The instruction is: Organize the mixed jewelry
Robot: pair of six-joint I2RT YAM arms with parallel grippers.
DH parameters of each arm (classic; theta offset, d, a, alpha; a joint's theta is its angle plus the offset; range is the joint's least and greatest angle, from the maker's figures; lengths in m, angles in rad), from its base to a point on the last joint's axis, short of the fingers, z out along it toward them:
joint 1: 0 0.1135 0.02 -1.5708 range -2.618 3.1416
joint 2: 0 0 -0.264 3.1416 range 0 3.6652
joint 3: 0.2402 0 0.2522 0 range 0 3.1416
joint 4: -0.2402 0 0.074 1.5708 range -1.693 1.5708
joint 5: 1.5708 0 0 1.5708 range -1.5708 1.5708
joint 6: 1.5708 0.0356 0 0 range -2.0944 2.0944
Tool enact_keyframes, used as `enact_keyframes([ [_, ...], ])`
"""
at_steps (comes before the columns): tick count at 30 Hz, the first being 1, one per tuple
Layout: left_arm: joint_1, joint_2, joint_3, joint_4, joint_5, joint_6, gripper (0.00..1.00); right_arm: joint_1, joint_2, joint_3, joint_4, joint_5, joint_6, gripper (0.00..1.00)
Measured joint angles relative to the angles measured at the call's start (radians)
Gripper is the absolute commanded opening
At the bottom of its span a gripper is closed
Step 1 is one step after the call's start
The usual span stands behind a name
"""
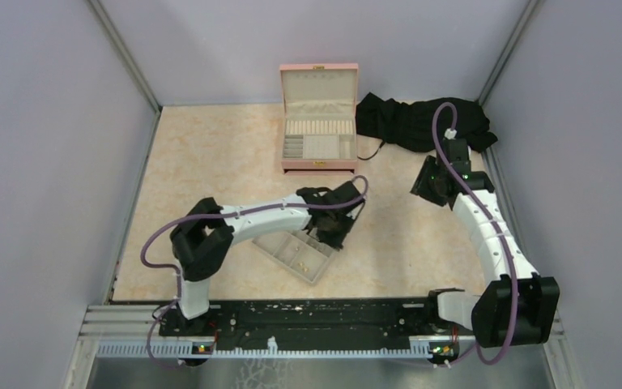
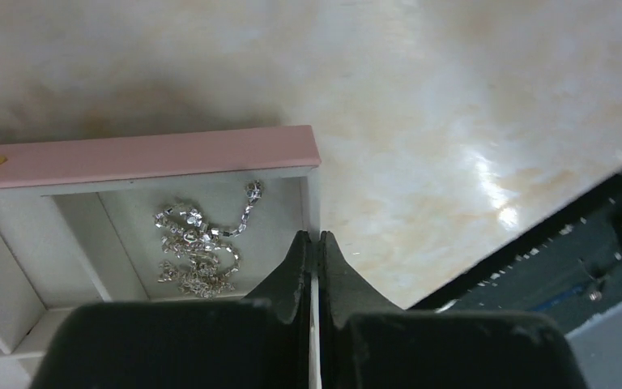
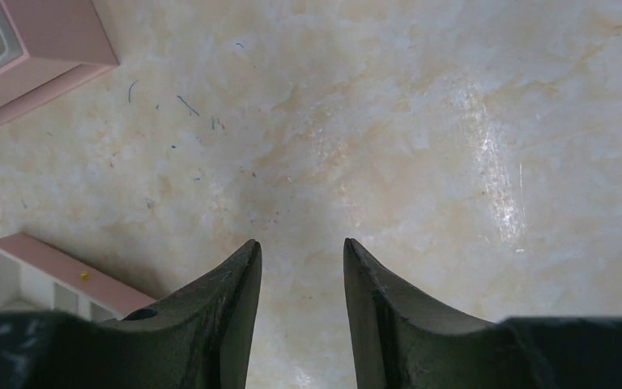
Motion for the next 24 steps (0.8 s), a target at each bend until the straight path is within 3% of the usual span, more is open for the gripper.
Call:
enact_keyframes([
  [2, -0.051, 0.044, 0.059, 0.004, 0.031, 0.046, 0.03, -0.018, -0.011, 0.000, -0.010, -0.003, -0.007, 0.42],
  [5, -0.103, 0.106, 0.145, 0.000, 0.061, 0.106, 0.25, -0.027, -0.019, 0.000, -0.025, -0.011, -0.010, 0.43],
  [7, -0.118, 0.133, 0.194, -0.003, 0.072, 0.134, 0.33, -0.028, -0.026, -0.001, -0.031, -0.020, -0.010, 0.43],
  [15, -0.108, 0.124, 0.340, -0.063, 0.072, 0.206, 0.37, -0.028, -0.041, -0.003, -0.034, -0.062, -0.019, 0.44],
  [19, -0.075, 0.051, 0.361, -0.107, 0.079, 0.208, 0.37, -0.020, -0.040, -0.011, -0.019, -0.136, -0.042, 0.51],
  [24, 0.118, -0.151, 0.268, -0.104, 0.137, 0.165, 0.37, 0.157, 0.005, -0.016, 0.012, -0.156, -0.071, 0.53],
])
